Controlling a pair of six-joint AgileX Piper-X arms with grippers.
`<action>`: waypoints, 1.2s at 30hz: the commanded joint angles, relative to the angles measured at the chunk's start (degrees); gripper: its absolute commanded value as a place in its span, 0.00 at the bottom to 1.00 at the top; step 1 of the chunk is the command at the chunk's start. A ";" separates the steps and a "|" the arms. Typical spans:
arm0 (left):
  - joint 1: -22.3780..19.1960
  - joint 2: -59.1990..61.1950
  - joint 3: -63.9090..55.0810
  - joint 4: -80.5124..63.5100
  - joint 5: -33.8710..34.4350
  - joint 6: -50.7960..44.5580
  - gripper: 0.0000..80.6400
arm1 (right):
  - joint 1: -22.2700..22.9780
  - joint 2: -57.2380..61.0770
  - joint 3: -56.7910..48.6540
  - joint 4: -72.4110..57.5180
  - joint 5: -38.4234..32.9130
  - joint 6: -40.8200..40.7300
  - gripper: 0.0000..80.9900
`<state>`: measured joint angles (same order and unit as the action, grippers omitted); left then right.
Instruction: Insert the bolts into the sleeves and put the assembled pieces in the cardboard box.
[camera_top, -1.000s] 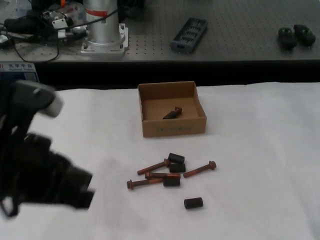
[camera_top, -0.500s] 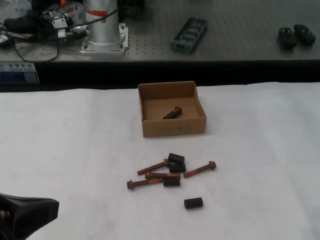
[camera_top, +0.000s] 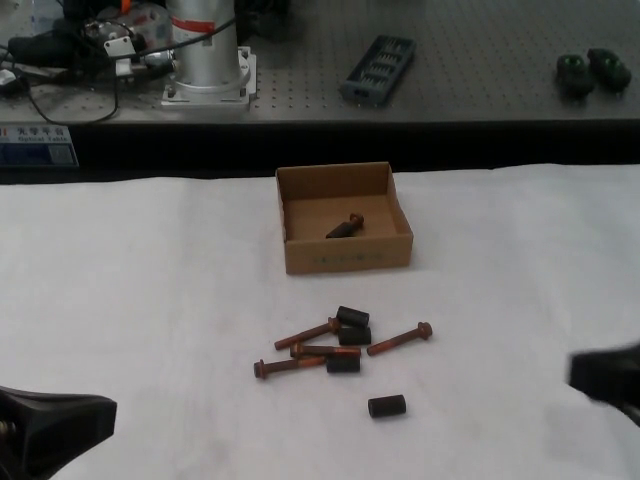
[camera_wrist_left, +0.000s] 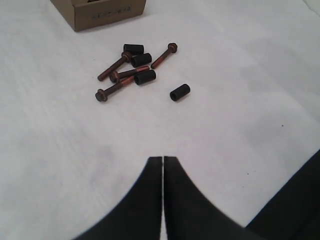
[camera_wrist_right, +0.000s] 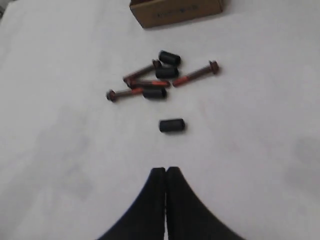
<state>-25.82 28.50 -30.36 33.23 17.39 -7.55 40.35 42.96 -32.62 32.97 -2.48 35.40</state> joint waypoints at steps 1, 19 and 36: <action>-0.19 -0.50 0.02 -0.57 0.10 -0.82 0.01 | -0.27 4.13 -0.42 -6.47 -1.63 3.47 0.07; -0.19 -0.50 0.02 -3.57 0.10 -1.04 0.01 | -1.21 50.17 -20.84 -12.21 -2.39 21.72 0.40; -0.19 -0.50 0.02 -3.77 0.10 -1.04 0.01 | -5.68 64.03 -36.96 1.87 -3.74 35.04 0.39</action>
<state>-25.82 28.50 -30.36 29.84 17.39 -7.93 34.95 106.58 -68.60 34.43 -5.66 67.73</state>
